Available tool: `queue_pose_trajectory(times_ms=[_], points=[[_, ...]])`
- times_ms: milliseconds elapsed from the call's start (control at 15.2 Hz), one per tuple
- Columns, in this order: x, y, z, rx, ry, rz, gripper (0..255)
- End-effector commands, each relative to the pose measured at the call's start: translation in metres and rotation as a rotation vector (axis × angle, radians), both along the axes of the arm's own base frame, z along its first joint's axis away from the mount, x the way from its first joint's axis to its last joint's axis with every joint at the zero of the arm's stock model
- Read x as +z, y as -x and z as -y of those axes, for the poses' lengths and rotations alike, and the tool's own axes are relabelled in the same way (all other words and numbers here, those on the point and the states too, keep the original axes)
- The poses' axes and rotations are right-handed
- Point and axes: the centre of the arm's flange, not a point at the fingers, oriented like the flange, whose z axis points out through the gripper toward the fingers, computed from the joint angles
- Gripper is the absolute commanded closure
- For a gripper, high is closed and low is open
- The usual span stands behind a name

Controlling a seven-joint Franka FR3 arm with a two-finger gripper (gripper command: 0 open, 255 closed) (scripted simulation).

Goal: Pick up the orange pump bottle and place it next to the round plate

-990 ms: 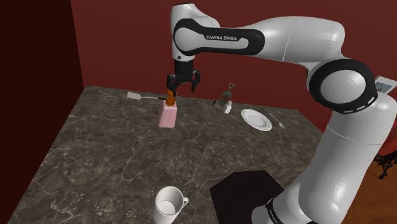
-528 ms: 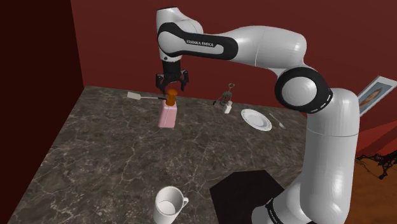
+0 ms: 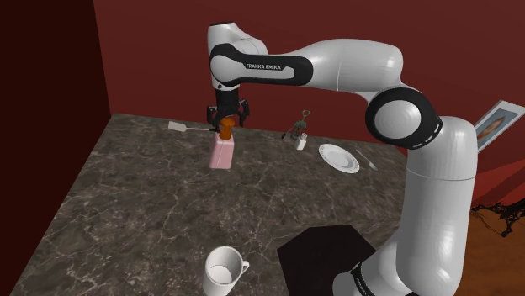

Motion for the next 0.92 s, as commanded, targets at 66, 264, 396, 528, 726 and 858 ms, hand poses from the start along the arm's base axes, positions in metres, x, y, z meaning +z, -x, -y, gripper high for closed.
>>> queue_pose_trajectory(times_ms=[66, 264, 396, 528, 726, 858], points=[[-0.0002, 0.0001, -0.0001, 0.0, 0.0, 0.0, 0], [-0.0002, 0.0001, -0.0001, 0.0, 0.0, 0.0, 255], [-0.0002, 0.0001, -0.0001, 0.0, 0.0, 0.0, 255], [-0.0002, 0.0001, -0.0001, 0.0, 0.0, 0.0, 255], [-0.0001, 0.0, -0.0001, 0.0, 0.0, 0.0, 255], [-0.0002, 0.0001, -0.0001, 0.0, 0.0, 0.0, 255]])
